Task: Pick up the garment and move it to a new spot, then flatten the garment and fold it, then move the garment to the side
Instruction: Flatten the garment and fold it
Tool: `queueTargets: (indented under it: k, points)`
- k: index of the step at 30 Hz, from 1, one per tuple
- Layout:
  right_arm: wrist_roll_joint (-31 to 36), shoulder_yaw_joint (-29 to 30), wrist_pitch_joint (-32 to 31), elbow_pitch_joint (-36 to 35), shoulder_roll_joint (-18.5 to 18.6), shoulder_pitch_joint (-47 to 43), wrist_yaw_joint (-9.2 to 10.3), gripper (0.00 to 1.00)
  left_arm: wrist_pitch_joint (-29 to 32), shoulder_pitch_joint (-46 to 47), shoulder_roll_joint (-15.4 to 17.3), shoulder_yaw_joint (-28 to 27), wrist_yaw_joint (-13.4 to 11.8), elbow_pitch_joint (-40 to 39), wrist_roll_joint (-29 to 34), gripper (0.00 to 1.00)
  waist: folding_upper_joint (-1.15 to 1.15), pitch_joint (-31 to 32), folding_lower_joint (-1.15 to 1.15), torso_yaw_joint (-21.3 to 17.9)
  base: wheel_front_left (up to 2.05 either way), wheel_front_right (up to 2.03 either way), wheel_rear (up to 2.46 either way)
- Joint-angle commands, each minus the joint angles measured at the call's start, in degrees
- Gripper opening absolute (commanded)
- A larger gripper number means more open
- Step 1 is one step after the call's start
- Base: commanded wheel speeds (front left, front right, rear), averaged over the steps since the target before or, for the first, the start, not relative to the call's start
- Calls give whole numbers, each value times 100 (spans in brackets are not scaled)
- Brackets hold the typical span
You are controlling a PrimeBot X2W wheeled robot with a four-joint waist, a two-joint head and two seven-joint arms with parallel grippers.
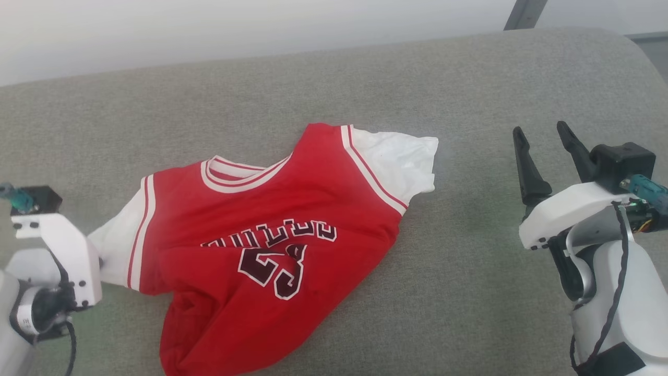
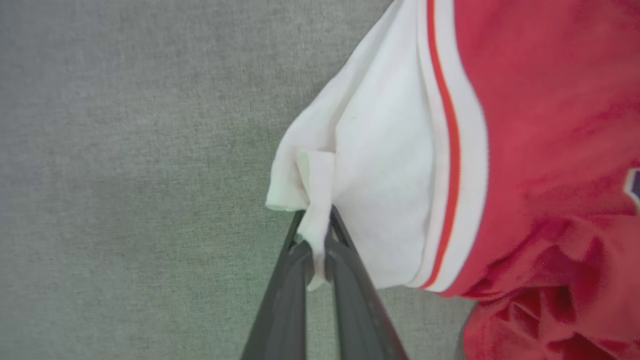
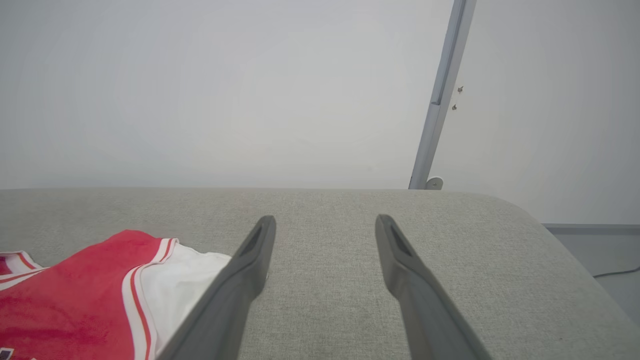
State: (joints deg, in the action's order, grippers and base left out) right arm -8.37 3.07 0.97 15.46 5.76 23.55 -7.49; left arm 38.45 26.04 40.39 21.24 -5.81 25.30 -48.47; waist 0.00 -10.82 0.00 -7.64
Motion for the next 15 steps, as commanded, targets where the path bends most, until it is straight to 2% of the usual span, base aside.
queueTargets:
  k: [1, 3, 4, 5, 6, 7, 8, 11, 15]
  points:
    - [-9, -4, -25, -21, 19, -68, -1, 100, -45, -79, -53, -35, -4, 60, -40, 0, 0, 12, 0, 20, 0, 0, 0]
    - [-10, -9, -44, -36, 22, -71, -1, 100, -91, -151, -131, -47, 37, 174, -124, 0, 0, 24, 0, 39, 0, 0, 0]
    - [-10, -19, -62, -43, 24, -68, -1, 100, -134, -145, -150, -35, 60, 223, -116, 9, 0, 32, 0, 47, 0, 0, 0]
    - [-11, -20, -76, -46, 26, -66, -1, 100, -190, -120, -186, -43, 79, 277, -122, 42, 0, 41, 0, 57, 0, 0, 0]
    - [-12, -30, -84, -48, 33, -62, -1, 100, -242, -89, -233, -54, 101, 329, -150, 48, 0, 49, 0, 67, 0, 0, 0]
    - [-13, -37, -94, -52, 43, -59, -1, 100, -286, -41, -280, -63, 119, 369, -171, 71, 0, 60, 0, 78, 0, 0, 0]
    - [-16, -38, -100, -52, 52, -57, -1, 100, -323, 15, -306, -75, 158, 393, -199, 100, 0, 74, 0, 88, 0, 0, 0]
    - [-28, -36, -124, -50, 73, -66, -1, 100, -378, 151, -309, -89, 210, 442, -183, 100, 0, 126, 0, 121, 0, 0, 0]
    - [-27, -26, -139, -64, 97, -103, -1, 100, -163, 349, -199, 28, 277, 352, -78, 100, 0, 200, 0, 167, 0, 0, 0]
